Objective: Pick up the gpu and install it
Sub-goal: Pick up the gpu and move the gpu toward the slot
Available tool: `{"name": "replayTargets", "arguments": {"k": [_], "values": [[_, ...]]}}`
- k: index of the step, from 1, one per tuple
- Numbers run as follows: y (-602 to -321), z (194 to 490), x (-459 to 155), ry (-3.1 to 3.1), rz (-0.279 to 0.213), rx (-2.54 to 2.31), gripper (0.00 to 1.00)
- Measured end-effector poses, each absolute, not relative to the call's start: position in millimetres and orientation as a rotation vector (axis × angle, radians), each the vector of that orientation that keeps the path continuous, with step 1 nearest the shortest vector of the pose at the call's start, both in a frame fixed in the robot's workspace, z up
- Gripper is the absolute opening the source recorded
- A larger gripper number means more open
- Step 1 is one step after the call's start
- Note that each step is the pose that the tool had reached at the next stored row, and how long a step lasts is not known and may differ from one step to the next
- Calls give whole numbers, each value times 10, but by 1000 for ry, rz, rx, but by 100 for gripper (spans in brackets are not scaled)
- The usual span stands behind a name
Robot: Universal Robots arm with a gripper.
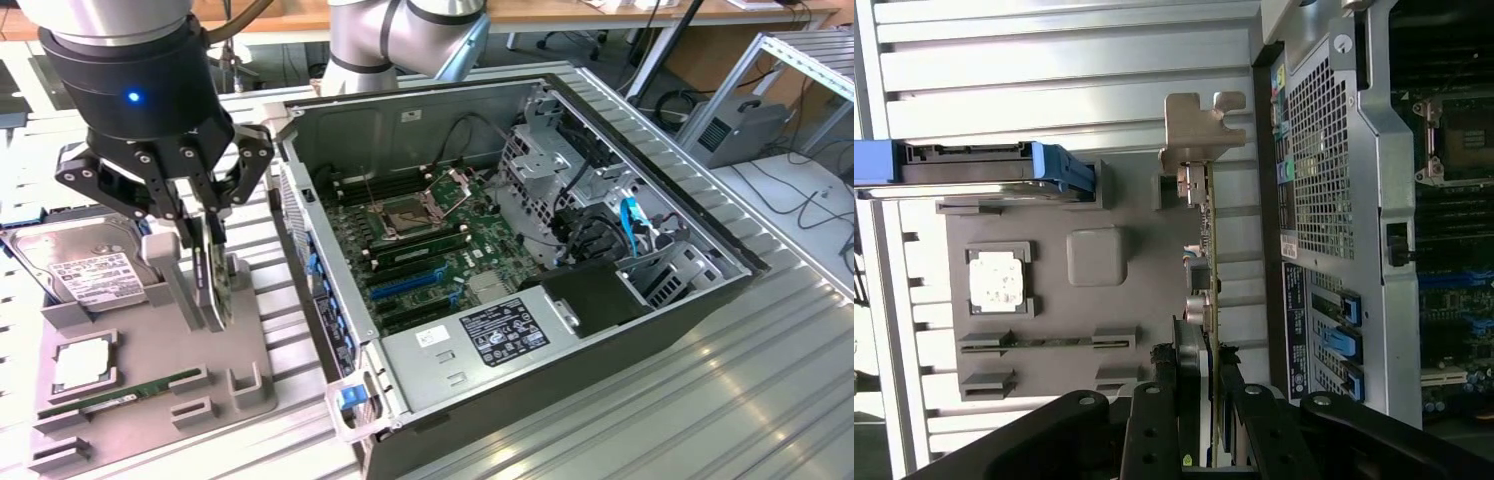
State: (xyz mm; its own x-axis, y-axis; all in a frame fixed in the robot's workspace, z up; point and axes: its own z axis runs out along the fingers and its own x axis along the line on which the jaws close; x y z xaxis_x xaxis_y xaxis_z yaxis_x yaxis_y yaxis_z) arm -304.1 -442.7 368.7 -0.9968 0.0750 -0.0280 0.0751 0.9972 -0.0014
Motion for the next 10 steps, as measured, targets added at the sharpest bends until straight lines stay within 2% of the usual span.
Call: {"name": "replayTargets", "arguments": {"k": [10], "values": [[-4427, 3709, -3041, 3111, -4, 117, 27]]}}
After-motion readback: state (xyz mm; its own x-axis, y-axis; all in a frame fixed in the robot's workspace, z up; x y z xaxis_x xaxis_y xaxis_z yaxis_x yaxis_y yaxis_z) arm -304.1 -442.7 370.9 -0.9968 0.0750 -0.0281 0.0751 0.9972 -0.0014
